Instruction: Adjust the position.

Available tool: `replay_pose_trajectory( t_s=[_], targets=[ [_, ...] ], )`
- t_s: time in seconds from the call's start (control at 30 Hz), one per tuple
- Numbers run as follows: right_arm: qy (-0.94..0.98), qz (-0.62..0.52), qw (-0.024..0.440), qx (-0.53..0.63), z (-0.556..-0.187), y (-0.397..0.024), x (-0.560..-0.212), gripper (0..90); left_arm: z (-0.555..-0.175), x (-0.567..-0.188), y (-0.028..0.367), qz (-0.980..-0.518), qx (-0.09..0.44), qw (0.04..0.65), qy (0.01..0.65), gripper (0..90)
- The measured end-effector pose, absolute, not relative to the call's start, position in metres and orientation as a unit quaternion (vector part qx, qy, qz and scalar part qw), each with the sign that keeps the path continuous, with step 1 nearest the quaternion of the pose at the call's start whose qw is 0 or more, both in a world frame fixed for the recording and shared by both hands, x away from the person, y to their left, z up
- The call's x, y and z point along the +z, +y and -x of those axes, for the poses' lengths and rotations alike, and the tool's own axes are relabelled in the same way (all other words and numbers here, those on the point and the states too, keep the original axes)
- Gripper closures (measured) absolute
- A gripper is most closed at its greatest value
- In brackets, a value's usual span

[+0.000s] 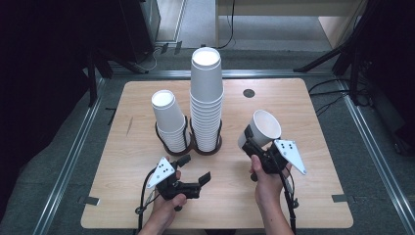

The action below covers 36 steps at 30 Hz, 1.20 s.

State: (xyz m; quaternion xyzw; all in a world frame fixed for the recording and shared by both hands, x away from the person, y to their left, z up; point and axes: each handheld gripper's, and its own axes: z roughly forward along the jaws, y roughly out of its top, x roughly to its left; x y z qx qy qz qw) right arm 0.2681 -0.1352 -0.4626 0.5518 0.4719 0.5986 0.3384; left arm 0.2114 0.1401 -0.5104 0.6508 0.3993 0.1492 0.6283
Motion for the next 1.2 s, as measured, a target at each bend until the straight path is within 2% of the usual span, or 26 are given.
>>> replay_pose_trajectory(
  t_s=[0.13, 0.43, 0.9, 1.2],
  targets=[
    [0.481, -0.539, 0.367, 0.585, -0.280, -0.140, -0.464, 15.1, -0.213, -0.512, 0.142, -0.649, 0.149, 0.628, 0.404, 1.9],
    [0.506, -0.516, 0.397, 0.565, -0.310, -0.149, -0.463, 15.0, -0.213, -0.515, 0.143, -0.648, 0.148, 0.625, 0.410, 1.9],
    [0.520, -0.471, 0.463, 0.541, -0.358, -0.155, -0.483, 14.8, -0.215, -0.516, 0.149, -0.642, 0.144, 0.628, 0.417, 1.9],
    [0.526, -0.488, 0.451, 0.531, -0.376, -0.159, -0.499, 14.6, -0.215, -0.516, 0.151, -0.638, 0.142, 0.629, 0.421, 1.9]
  ],
)
